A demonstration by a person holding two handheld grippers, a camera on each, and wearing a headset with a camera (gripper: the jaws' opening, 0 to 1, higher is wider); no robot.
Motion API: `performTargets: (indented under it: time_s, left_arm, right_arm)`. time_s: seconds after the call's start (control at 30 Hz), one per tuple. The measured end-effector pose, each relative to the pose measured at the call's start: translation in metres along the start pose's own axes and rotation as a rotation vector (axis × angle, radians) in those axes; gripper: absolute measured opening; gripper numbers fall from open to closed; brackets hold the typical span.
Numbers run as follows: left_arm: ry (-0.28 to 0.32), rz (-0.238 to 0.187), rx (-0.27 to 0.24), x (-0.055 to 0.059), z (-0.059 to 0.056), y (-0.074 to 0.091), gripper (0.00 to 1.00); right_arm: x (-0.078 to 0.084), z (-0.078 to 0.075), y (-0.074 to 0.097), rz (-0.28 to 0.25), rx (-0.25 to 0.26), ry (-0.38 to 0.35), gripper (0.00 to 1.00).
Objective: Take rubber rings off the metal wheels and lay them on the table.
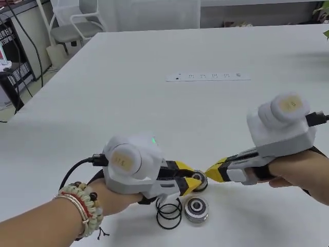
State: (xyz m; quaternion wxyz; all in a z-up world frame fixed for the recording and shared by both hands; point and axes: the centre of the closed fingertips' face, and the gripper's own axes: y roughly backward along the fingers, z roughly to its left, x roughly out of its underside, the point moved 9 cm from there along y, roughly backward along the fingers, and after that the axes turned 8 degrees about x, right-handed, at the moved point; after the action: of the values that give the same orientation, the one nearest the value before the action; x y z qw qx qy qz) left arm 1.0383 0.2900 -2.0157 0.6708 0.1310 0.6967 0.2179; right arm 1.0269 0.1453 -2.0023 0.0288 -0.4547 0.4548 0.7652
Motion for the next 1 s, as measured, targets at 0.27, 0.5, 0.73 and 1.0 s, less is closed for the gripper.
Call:
performTargets:
  time_s: [0.27,0.5,0.73,1.0]
  left_arm:
    - [0.005,-0.004,0.003,0.000,0.000,0.000,0.07]
    - [0.008,-0.005,0.005,0.000,0.000,0.000,0.07]
    - [0.014,-0.011,0.008,0.001,0.001,0.000,0.07]
    - [0.016,-0.011,0.007,0.001,0.001,0.000,0.07]
  right_arm:
    - [0.010,-0.005,-0.002,0.054,0.007,0.059,0.00]
    - [0.015,-0.002,-0.008,0.055,-0.006,0.136,0.08]
    - [0.014,-0.001,-0.007,0.045,-0.016,0.138,0.09]
    - [0.013,0.003,-0.010,0.028,-0.020,0.135,0.15]
